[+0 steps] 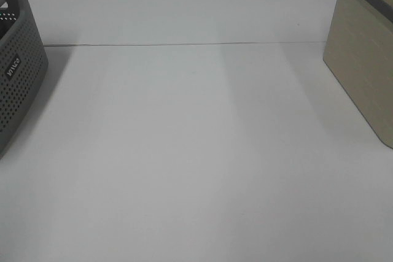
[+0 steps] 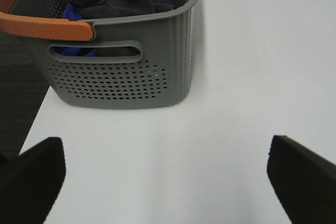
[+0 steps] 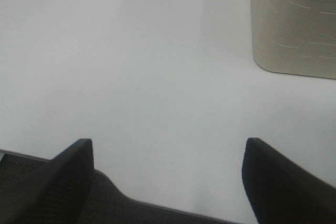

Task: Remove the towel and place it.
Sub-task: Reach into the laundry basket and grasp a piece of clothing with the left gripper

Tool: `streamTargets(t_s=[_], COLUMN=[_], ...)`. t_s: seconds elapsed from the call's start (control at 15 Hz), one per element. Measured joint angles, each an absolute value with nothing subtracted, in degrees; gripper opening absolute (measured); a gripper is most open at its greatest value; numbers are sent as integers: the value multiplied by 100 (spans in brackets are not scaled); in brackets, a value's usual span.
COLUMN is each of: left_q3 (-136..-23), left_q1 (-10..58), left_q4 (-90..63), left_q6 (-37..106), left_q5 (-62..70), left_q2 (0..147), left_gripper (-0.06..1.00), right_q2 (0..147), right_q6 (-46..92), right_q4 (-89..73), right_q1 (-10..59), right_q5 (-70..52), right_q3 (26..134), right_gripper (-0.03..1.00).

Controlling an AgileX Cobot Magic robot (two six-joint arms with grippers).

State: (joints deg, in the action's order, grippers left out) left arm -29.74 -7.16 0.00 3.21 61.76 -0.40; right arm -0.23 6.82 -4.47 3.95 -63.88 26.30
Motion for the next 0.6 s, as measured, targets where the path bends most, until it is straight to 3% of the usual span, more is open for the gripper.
streamTargets(t_s=[0.6], left_q3=[-2974], left_q1=[-716], left_q4=[-476], left_q6=[733], left_q5=[6176], left_q2=[-40], left_gripper=[99], right_q2=[-23], right_q6=[682], right_q4=[-447], right_q1=[395], right_q5=[-6388], right_q3=[2630], right_gripper=[77])
